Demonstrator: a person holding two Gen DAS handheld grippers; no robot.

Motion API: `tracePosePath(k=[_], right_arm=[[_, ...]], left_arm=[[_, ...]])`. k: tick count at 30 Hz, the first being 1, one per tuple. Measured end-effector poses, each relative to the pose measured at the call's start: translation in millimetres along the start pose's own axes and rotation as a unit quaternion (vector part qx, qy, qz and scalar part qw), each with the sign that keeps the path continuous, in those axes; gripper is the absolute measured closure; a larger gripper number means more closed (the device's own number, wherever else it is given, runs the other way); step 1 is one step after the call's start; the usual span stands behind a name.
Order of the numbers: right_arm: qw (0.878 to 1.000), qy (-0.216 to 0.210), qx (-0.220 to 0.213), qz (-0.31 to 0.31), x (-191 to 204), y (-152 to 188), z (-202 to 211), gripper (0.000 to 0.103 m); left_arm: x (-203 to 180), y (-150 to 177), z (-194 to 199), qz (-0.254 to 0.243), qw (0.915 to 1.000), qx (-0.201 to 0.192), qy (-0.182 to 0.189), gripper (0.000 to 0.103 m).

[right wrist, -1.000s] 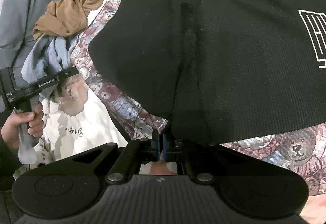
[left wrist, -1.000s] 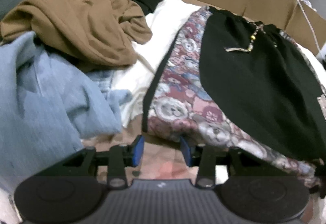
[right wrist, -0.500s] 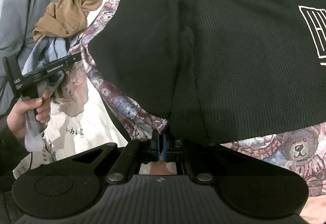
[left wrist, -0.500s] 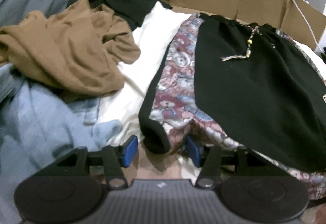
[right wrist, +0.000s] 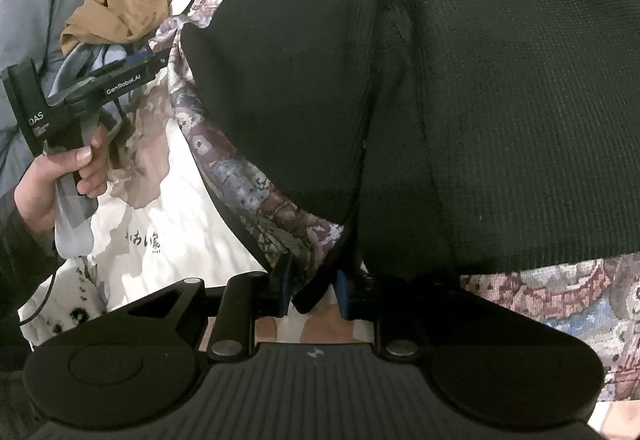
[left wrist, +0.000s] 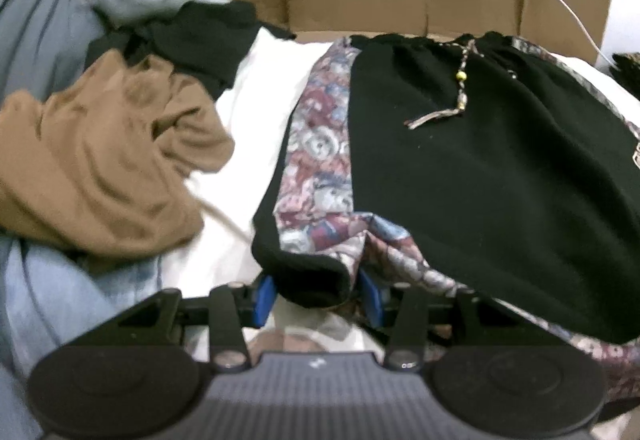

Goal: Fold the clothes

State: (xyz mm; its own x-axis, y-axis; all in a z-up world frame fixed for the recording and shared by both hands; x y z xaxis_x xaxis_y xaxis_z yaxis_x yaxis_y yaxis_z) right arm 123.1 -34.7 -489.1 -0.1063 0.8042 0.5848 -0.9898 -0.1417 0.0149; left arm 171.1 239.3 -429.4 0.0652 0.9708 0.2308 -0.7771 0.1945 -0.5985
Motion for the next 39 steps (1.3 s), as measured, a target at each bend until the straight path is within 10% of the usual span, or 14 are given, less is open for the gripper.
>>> tracePosePath(k=[16, 26, 39], right_arm=[[1.0, -0.01, -0.003, 0.007, 2, 0, 1, 0.076], [0.999, -0.038, -0.006, -0.003, 2, -3, 1, 0.1], [0.998, -0.063, -0.027, 0.01, 14, -5, 41, 0.101]], left_arm=[[-3, -12, -21, -0.014, 0.9997, 0.001, 0.02, 0.042], [3, -3, -5, 0.024, 0.9973, 0.031, 0.062, 0.086], [35, 17, 76, 0.129, 0.9874, 0.081, 0.043, 0.091]])
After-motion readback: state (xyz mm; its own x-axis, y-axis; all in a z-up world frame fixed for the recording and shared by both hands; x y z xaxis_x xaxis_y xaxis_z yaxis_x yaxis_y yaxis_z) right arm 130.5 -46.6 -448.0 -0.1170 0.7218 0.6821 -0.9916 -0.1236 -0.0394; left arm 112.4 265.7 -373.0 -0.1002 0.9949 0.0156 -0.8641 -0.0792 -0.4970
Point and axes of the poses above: each gripper's, at about its wrist camera, not at the fingertips, and z roughly against the way its jaws point, x to its left, y to its underside, the point moved 7 cm from there along -z, roughly the way its jaws point, and after that the axes turned 11 degrees about -z, right-handed, at the moved point
